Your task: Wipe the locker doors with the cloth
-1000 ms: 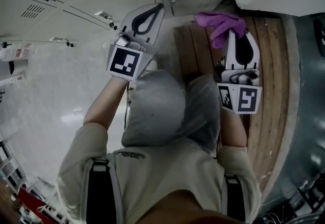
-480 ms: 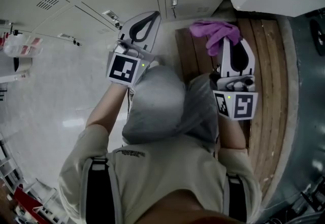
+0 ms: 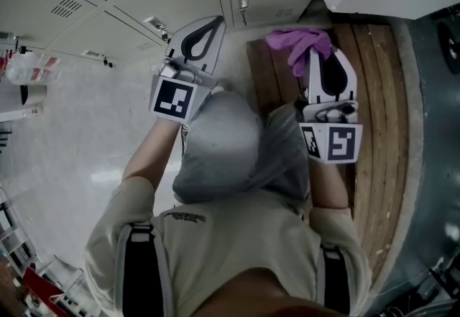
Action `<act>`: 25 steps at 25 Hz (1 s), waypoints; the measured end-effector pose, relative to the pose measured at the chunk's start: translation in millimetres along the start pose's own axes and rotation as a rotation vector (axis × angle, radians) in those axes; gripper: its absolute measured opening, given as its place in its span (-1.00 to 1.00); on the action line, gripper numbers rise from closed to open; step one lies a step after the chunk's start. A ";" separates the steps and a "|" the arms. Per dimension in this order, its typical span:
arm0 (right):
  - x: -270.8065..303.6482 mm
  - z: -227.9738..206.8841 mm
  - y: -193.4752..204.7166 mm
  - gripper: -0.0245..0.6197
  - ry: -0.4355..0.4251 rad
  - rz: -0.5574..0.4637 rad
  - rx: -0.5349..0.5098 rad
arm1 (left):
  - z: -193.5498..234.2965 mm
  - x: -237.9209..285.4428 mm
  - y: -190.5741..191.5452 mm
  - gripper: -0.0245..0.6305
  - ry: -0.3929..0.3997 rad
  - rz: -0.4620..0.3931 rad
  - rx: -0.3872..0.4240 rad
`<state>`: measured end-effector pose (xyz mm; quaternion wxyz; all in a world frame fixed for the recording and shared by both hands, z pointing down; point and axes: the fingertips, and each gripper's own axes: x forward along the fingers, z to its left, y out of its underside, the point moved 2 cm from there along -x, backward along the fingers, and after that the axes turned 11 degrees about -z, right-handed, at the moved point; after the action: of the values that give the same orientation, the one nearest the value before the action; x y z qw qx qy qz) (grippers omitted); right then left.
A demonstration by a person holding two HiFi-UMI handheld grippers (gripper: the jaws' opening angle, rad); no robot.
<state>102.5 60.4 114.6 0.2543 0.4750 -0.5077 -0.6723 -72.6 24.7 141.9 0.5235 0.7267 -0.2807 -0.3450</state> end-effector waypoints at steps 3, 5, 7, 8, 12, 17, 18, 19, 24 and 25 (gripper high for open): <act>0.5 0.7 -1.3 -0.77 -0.004 0.000 -0.014 | -1.7 0.9 0.5 -0.92 0.004 0.002 0.002; -0.2 1.8 -0.6 -0.77 -0.004 0.005 -0.011 | -2.0 0.5 0.8 -0.92 0.003 0.002 0.000; -0.6 1.6 -0.6 -0.77 0.001 0.006 -0.002 | -1.4 0.0 1.3 -0.92 0.001 0.005 -0.002; -0.5 0.9 -0.6 -0.77 0.005 0.006 0.002 | -1.1 0.1 1.5 -0.92 0.001 0.006 -0.002; -1.4 0.1 0.8 -0.77 0.008 0.013 0.006 | -1.4 0.5 -0.6 -0.92 0.004 -0.004 0.000; -2.9 1.7 2.6 -0.77 -0.001 0.034 0.000 | -0.4 -1.7 -1.9 -0.92 0.006 -0.002 0.002; -3.1 1.5 2.6 -0.77 0.000 0.034 0.001 | -0.2 -2.0 -1.8 -0.92 0.005 -0.002 0.002; -3.4 1.4 2.5 -0.77 0.002 0.033 0.002 | -0.1 -2.1 -1.9 -0.92 0.004 -0.002 0.002; -4.9 1.5 2.1 -0.77 0.006 0.035 0.007 | -1.3 -2.3 -1.4 -0.92 0.009 0.000 -0.008; -4.6 1.5 2.0 -0.77 0.005 0.034 0.009 | -1.2 -2.4 -0.9 -0.92 0.008 0.003 -0.009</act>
<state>102.7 64.1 118.2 0.2651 0.4691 -0.5181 -0.6643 -73.1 27.5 141.8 0.5284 0.7254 -0.2782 -0.3424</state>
